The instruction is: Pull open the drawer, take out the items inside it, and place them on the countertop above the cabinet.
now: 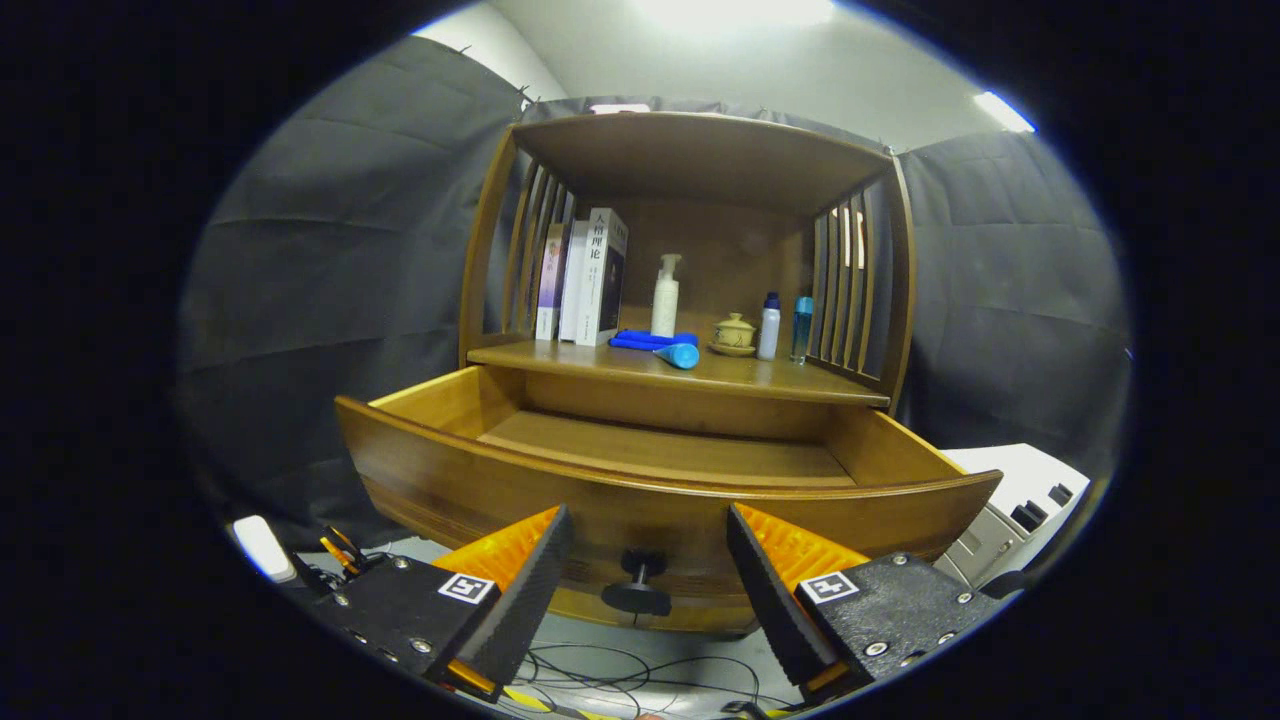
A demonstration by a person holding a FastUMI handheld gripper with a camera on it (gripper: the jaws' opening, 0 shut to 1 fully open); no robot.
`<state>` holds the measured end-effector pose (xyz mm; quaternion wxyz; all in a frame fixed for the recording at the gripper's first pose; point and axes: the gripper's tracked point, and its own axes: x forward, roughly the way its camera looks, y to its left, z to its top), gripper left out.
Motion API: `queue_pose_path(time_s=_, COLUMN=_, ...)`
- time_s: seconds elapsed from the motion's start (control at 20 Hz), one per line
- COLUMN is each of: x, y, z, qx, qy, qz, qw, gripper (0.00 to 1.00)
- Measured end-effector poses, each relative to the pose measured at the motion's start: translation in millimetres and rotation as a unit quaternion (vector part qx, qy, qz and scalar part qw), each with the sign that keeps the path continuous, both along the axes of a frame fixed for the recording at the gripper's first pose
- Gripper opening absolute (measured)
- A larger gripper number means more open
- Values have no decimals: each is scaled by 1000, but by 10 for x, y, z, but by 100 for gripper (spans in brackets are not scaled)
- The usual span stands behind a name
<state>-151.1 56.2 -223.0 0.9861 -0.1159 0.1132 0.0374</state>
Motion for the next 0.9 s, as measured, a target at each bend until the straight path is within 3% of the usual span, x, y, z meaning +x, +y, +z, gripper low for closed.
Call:
queue_pose_path(time_s=0.25, x=77, y=-2, z=19, qx=55, qy=1, qz=-61, qw=997, gripper=94)
queue_pose_path(time_s=0.5, x=280, y=3, z=6, qx=54, qy=-12, qz=-51, qw=997, gripper=94)
queue_pose_path(time_s=0.9, x=1007, y=-8, z=-9, qx=34, qy=-27, qz=-48, qw=998, gripper=95)
